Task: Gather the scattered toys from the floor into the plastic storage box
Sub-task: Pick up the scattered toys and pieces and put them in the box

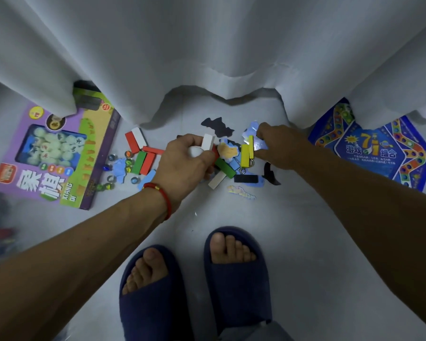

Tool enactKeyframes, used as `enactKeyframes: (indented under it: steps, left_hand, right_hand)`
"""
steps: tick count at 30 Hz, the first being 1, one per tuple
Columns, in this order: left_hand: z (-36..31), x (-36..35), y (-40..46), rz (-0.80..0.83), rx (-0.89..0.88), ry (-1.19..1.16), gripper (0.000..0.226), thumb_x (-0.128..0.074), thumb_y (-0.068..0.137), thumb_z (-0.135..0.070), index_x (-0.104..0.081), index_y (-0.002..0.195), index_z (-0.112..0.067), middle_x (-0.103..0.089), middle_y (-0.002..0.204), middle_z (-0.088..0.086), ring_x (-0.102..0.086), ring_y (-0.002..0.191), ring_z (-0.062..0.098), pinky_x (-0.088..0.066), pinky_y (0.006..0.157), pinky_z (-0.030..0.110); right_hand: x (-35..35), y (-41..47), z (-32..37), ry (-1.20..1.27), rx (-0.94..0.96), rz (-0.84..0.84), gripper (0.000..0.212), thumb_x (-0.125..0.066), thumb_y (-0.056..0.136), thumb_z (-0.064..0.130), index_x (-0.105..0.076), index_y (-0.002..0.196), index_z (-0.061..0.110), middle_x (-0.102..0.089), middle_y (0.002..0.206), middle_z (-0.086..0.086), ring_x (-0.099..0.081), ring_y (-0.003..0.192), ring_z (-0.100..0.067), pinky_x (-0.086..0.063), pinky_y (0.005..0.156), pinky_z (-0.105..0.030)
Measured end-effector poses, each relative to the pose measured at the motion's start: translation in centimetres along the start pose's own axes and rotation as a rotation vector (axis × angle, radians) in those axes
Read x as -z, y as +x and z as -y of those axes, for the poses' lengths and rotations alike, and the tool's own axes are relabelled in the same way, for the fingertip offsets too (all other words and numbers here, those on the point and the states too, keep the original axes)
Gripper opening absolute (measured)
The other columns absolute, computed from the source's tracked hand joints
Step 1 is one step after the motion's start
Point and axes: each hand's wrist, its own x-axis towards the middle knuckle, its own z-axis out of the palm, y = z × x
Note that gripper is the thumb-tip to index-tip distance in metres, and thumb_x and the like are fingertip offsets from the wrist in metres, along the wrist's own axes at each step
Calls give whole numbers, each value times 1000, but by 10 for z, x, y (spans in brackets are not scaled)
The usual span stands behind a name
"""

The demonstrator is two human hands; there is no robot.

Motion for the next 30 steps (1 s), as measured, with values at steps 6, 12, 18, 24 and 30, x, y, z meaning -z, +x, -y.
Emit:
enactKeyframes:
  steps: [6, 12, 18, 24, 30]
  left_hand:
    - [-11, 29, -53, -35, 77, -151, 9, -60, 90, -1, -62, 98, 3, -66, 74, 15, -63, 61, 21, -58, 60, 34]
    - [-30, 97, -147, -80, 279, -607, 12, -53, 92, -3, -60, 101, 0, -65, 75, 14, -69, 74, 30, -60, 63, 31]
    - [-15, 196, -257, -214, 189, -875, 32, -53, 91, -1, -59, 121, -12, -62, 77, 13, -67, 73, 27, -60, 78, 39]
    - [49, 298, -347, -480, 199, -1146, 27, -65, 91, -19, -59, 113, -3, -60, 96, 19, -65, 83, 28, -59, 83, 42]
    - [46, 361, -373, -494, 89, -1307, 28, -55, 92, -32, -51, 103, -6, -44, 114, 22, -53, 103, 35, -47, 97, 38]
  right_hand:
    - [21, -39, 1, 178, -381, 68, 29, -54, 95, 26, -58, 101, -2, -58, 89, -16, -54, 80, -30, -41, 70, -34]
    - [97, -108, 85, 598, -438, 162, 27, -59, 86, 28, -49, 68, 9, -43, 62, -11, -39, 57, -23, -31, 54, -32]
    - [185, -158, 260, 790, -144, 607, 24, -54, 93, 24, -54, 95, 0, -55, 71, -16, -48, 53, -21, -33, 49, -32]
    - [201, -192, 453, 541, 142, 788, 17, -57, 95, 23, -58, 96, 6, -61, 77, -10, -53, 62, -17, -44, 53, -29]
    - [143, -194, 577, 715, 112, 626, 24, -60, 95, 16, -58, 112, -2, -55, 95, -13, -58, 76, -21, -59, 63, -32]
